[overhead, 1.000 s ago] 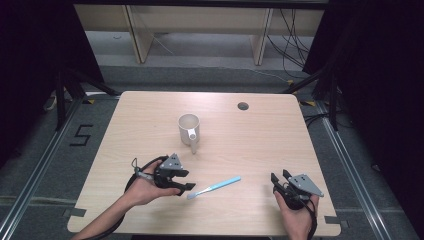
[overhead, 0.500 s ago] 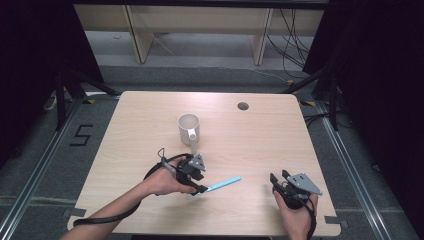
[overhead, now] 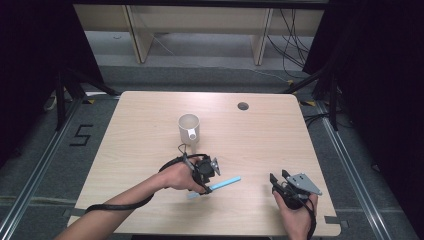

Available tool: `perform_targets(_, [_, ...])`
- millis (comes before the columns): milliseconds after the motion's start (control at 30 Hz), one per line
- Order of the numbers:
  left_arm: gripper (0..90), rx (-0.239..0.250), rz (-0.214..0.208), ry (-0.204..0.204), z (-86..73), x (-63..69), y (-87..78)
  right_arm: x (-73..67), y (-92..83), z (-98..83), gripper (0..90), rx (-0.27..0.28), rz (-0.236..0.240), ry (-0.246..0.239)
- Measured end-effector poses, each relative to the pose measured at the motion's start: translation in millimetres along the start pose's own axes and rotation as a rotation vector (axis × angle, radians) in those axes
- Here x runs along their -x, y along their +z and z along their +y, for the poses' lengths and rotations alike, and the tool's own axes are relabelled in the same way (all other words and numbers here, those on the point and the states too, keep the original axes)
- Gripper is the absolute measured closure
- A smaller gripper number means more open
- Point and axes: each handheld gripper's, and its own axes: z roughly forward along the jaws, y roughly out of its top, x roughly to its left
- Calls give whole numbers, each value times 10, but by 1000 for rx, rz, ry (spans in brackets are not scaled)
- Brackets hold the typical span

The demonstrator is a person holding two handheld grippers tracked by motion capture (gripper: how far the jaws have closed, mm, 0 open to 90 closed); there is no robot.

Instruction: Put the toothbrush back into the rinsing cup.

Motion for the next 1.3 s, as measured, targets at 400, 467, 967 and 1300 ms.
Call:
perform_targets(400, [657, -66, -14, -13, 232, -13, 92, -18, -3, 1, 514, -17, -3, 11])
perform_targets(467, [659, -75, -13, -9, 249, -10, 109, 8, 16, 1, 514, -4, 1, -25])
perform_targets(967, [686, -108, -5, 4, 307, 12, 194, -2, -6, -1, 520, 5, -9, -16])
perform_targets(1300, [715, -143, 4, 39, 319, 1, 226, -36, -17, -5, 518, -13, 4, 35])
